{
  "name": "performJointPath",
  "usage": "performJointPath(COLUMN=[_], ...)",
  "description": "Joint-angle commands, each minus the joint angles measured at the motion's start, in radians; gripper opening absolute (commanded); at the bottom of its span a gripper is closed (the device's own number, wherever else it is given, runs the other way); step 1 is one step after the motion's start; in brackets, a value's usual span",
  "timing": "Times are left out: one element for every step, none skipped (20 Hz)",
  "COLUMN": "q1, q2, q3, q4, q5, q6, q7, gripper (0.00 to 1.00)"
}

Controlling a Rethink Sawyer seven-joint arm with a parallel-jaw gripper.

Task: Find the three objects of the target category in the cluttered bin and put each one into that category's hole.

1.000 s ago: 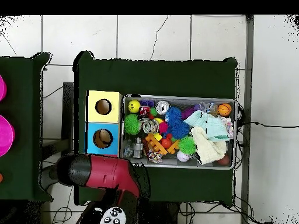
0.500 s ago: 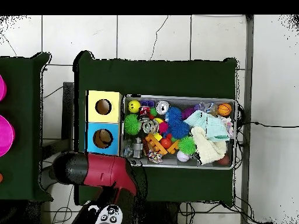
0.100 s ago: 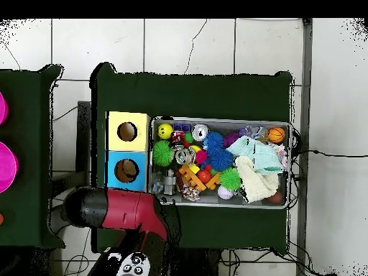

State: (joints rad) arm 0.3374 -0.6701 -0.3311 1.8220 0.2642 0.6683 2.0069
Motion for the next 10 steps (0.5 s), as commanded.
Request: performJointPath(q1=[-0.018,-0.017,-0.019,-0.019,-0.019,-0.018,-0.016,-0.014,-0.011,-0.011], q2=[0.023,0.022,0.023,0.023,0.025,0.025,0.026,0.026,0.026,0.030], q3=[0.041,0.040,0.040,0.040,0.039,0.039,0.039,0.038,0.037,0.039], q4=[-0.022,-0.021,-0.024,-0.025,-0.032,-0.034,-0.032,-0.032,-0.031,-0.035], q5=[0.035,0.035,0.036,0.036,0.035,0.035,0.036,0.035,0.035,0.036], q6=[-0.041,-0.041,-0.035,-0.033,-0.025,-0.023,-0.023,-0.025,-0.028,-0.023], q7=[0.225,0.227,0.227,0.226,0.228,0.228,0.231,0.232,0.233,0.234], gripper=[1.00,1.00,1.00,1.00,1.00,1.00,1.00,1.00,1.00,1.00])
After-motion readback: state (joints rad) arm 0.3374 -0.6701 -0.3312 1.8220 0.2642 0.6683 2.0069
